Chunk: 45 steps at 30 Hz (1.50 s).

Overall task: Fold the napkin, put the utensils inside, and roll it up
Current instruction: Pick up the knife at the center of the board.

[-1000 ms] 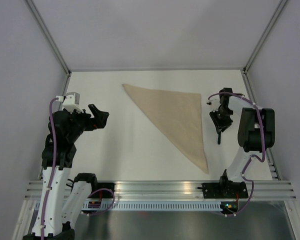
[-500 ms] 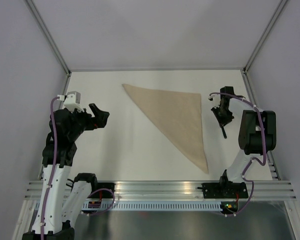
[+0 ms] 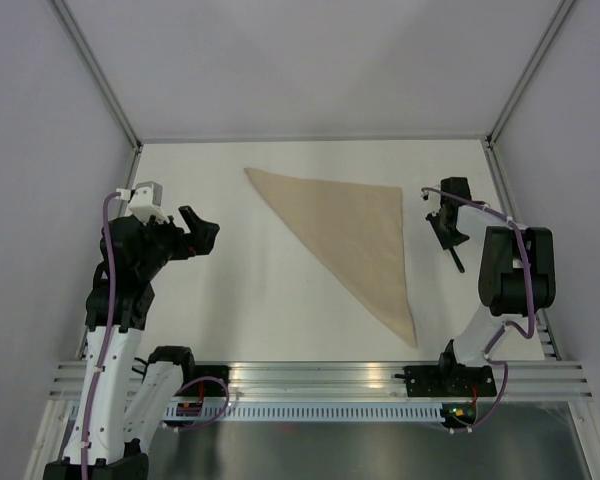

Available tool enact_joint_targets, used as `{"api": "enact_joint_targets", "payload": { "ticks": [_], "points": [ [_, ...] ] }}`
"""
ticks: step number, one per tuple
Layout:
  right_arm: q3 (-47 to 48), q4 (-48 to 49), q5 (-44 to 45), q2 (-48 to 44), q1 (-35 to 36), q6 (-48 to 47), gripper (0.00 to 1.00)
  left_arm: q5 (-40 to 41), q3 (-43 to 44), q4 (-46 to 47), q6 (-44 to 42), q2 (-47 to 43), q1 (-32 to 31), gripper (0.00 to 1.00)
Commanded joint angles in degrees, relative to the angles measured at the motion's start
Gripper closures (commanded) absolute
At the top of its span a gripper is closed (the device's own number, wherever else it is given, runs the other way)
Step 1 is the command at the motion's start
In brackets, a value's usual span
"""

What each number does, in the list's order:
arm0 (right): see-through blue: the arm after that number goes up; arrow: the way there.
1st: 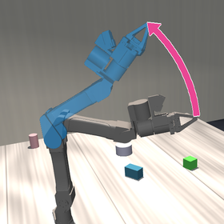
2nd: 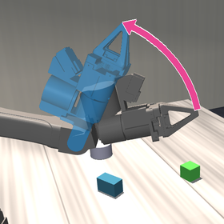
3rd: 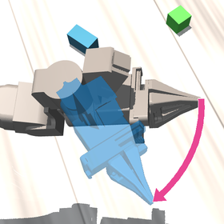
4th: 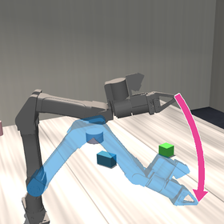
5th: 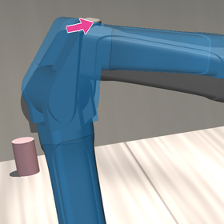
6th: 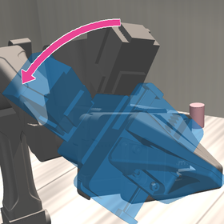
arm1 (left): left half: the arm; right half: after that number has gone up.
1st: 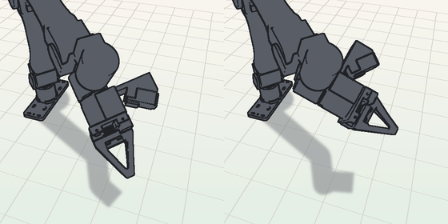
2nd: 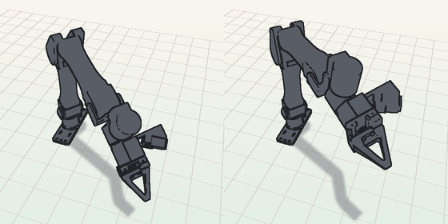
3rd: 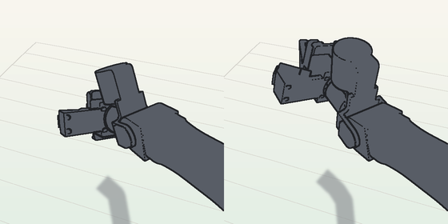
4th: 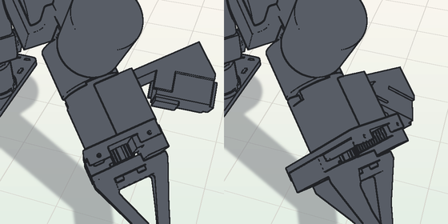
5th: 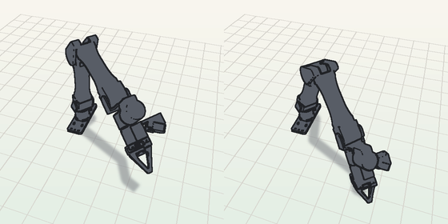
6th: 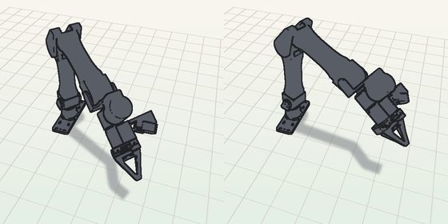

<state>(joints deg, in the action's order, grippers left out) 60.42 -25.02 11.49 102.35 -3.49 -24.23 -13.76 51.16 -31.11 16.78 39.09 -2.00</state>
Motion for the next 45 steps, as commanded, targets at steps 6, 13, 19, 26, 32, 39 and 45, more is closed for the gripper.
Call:
{"api": "enact_joint_targets", "payload": {
  "ticks": [6, 13, 19, 26, 32, 39, 45],
  "points": [
    [-5.14, -3.81, -1.28, 3.03, -0.38, 0.85, 0.66, -0.66, -0.18, 1.23, -0.43, 0.46, -0.11, 0.0],
    [-1.98, -8.03, -9.46, 4.88, -3.54, 1.12, 0.67, -0.22, -0.27, 1.14, -0.52, 0.9, -0.11, 0.0],
    [-1.89, -9.17, -12.7, 5.06, -5.92, -0.29, 0.67, 0.31, -0.27, 1.14, -0.52, 0.99, -0.11, 0.0],
    [-3.56, -9.52, -14.56, 5.23, -6.27, -1.17, 0.73, 0.58, -0.09, 1.14, -0.52, 1.16, -0.11, 0.0],
    [-3.56, -9.97, -16.49, 5.67, -8.37, -1.61, 0.75, 0.4, -0.09, 1.23, -0.52, 1.6, -0.11, 0.0],
    [-2.86, -10.58, -17.64, 6.81, -8.82, -1.88, 0.91, 0.75, 0.0, 1.23, -0.43, 1.6, -0.02, 0.0],
    [-1.8, -11.37, -18.43, 5.41, -8.82, -1.7, 1.0, 1.1, -0.09, 1.23, -0.43, 1.6, -0.11, 0.0]
  ]
}}
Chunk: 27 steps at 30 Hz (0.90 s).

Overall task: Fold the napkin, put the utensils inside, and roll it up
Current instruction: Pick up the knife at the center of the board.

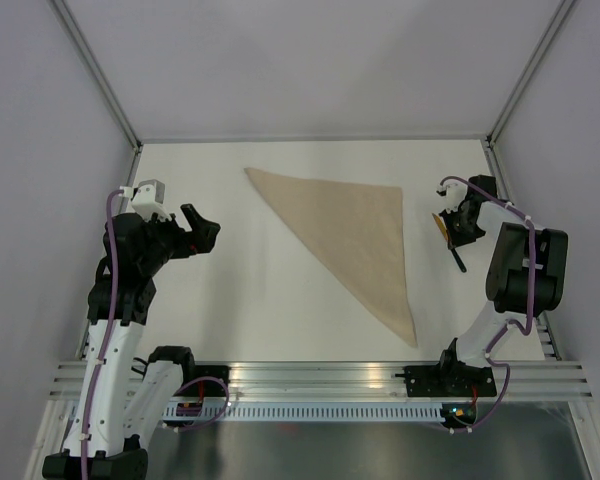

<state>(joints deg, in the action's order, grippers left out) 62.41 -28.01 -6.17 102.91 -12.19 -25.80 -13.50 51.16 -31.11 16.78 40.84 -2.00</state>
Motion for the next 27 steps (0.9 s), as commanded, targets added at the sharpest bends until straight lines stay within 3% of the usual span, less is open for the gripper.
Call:
{"api": "enact_joint_targets", "payload": {
  "ticks": [1, 27],
  "points": [
    [-3.09, -8.64, -0.94, 4.58, -0.21, 0.05, 1.0, 0.84, -0.09, 1.23, -0.43, -0.15, -0.11, 0.0],
    [4.82, -14.18, -4.99, -1.66, -0.03, 0.93, 0.99, 0.93, -0.09, 1.14, -0.34, 0.03, -0.11, 0.0]
  ]
}}
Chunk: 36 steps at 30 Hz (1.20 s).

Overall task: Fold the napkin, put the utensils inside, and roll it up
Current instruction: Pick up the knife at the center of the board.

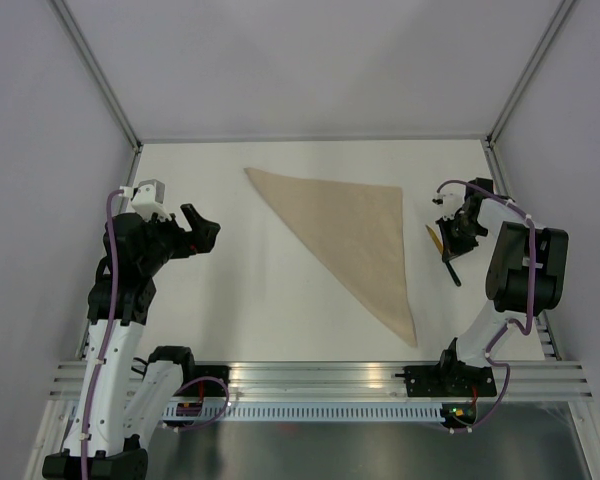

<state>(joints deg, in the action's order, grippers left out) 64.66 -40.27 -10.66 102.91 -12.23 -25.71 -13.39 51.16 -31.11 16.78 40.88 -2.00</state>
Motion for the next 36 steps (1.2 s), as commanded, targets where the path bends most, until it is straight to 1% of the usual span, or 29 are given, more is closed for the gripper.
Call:
{"api": "enact_joint_targets", "payload": {
  "ticks": [1, 20, 26, 30, 34, 36],
  "points": [
    [2.75, -2.0, -0.68, -1.75, 0.1, 0.93, 1.0, 0.82, -0.18, 1.14, -0.34, 0.07, -0.11, 0.0],
    [7.23, -3.67, -4.29, -2.36, 0.98, 2.07, 1.0, 1.08, -0.09, 1.14, -0.43, 0.34, -0.11, 0.0],
    [9.69, -4.11, -3.94, -2.45, 4.84, 3.39, 1.0, 1.26, 0.0, 1.14, -0.43, 0.86, -0.11, 0.0],
    [11.71, -4.29, -3.58, -2.1, 9.23, 5.5, 1.0, 1.87, 0.0, 1.14, -0.52, 1.04, -0.11, 0.0],
    [15.04, -5.08, -3.76, -1.31, 11.88, 7.34, 1.0, 2.58, 0.08, 0.62, -0.52, 1.48, -0.11, 0.0],
    [16.28, -5.34, -3.85, -0.53, 14.94, 8.22, 1.0, 2.93, 0.17, 0.62, -0.52, 1.83, -0.11, 0.0]
  ]
}}
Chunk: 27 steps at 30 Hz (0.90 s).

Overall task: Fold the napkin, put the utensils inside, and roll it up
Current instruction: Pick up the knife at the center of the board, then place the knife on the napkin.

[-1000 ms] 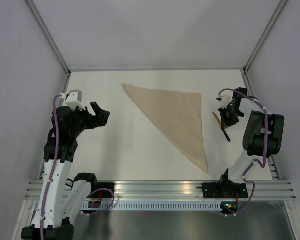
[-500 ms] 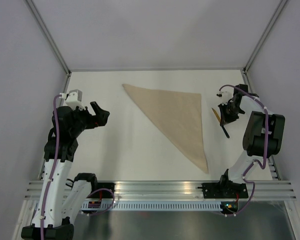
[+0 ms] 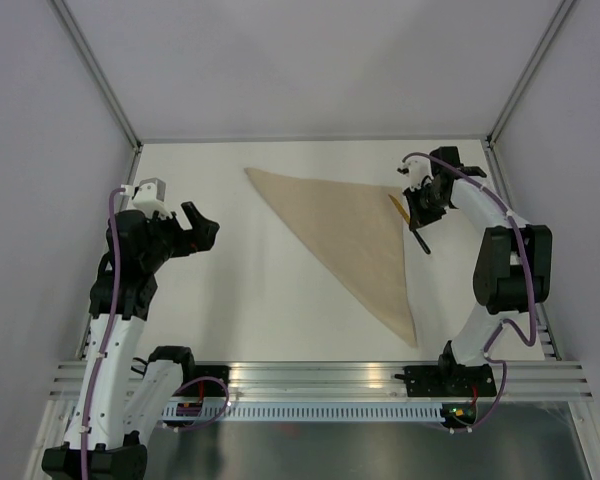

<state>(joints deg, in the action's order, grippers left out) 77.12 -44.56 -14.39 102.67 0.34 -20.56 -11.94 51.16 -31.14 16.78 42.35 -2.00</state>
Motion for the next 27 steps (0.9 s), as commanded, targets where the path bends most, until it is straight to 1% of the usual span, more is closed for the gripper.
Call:
{"api": "enact_joint_targets", "payload": {
  "ticks": [1, 7, 11, 12, 20, 27],
  "points": [
    [5.13, -1.23, -0.11, 0.15, 3.08, 3.24, 0.99, 1.66, 0.17, 0.64, -0.52, 0.37, -0.11, 0.0],
    [10.32, -0.89, -0.9, 3.85, 8.62, 7.36, 1.0, 2.63, 0.43, 0.55, -0.87, 1.24, -0.11, 0.0],
    [11.73, 1.22, -0.81, 6.13, 12.75, 10.88, 1.0, 3.77, 0.52, 0.73, -1.13, 1.77, -0.11, 0.0],
    [12.0, 1.57, -0.46, 6.57, 14.76, 12.02, 1.0, 4.12, 0.61, 0.73, -1.22, 1.95, -0.11, 0.0],
    [14.2, 4.74, 0.33, 11.49, 23.73, 15.63, 1.0, 5.62, 0.61, 0.64, -1.66, 2.57, -0.11, 0.0],
    [14.9, 6.85, 0.86, 13.69, 28.22, 18.97, 1.0, 6.06, 0.52, 0.55, -1.57, 2.56, -0.11, 0.0]
  ]
}}
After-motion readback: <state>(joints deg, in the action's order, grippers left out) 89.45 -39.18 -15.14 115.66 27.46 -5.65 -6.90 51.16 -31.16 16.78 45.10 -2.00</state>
